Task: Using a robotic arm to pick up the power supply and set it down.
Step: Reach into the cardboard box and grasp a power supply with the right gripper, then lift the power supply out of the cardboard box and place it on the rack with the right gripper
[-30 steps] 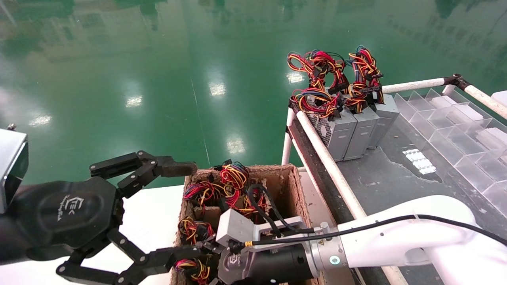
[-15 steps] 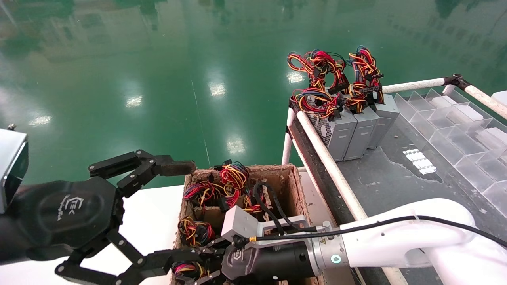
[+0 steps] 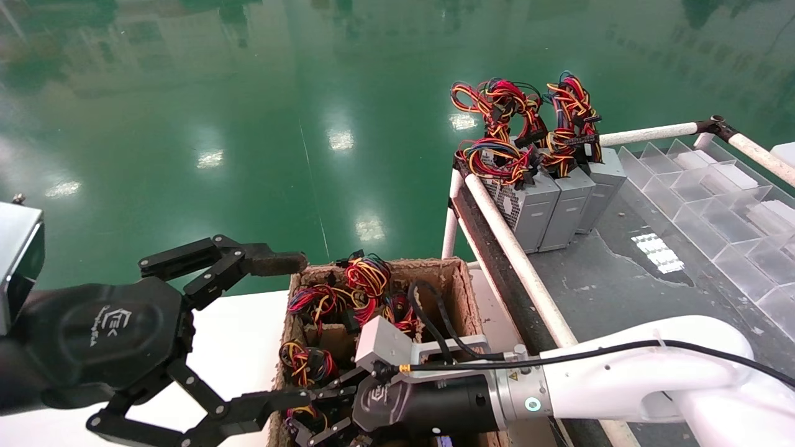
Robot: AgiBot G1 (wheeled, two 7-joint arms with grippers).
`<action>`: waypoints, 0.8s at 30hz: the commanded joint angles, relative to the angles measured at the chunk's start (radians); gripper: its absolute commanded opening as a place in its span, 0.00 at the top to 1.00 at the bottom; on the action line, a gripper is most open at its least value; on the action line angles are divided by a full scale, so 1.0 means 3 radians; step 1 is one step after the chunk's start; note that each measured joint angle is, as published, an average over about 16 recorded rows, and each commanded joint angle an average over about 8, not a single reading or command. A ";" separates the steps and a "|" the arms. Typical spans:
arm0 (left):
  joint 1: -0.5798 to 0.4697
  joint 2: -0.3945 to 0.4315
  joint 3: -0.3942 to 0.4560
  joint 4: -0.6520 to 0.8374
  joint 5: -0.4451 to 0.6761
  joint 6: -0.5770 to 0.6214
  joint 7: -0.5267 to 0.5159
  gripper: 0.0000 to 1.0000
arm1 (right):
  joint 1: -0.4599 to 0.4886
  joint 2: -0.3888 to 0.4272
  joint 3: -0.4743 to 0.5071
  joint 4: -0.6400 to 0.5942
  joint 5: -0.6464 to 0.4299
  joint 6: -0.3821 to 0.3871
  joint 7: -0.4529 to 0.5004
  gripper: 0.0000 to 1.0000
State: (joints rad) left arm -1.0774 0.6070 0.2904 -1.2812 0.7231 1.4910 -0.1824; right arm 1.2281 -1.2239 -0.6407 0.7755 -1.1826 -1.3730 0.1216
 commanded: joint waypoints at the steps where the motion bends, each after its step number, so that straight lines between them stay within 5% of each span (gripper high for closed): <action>1: 0.0000 0.0000 0.0000 0.0000 0.0000 0.0000 0.0000 0.00 | -0.0006 0.0004 0.0008 -0.0004 0.0015 -0.0003 0.0003 1.00; 24: -0.0001 -0.0002 0.0005 0.0000 -0.0003 -0.0002 0.0002 0.00 | 0.0078 0.0509 0.0585 -0.0068 0.0887 -0.0279 0.0211 1.00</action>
State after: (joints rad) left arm -1.0778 0.6064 0.2919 -1.2812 0.7221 1.4904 -0.1817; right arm 1.2566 -1.0712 -0.4683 0.7474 -0.9223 -1.4579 0.1829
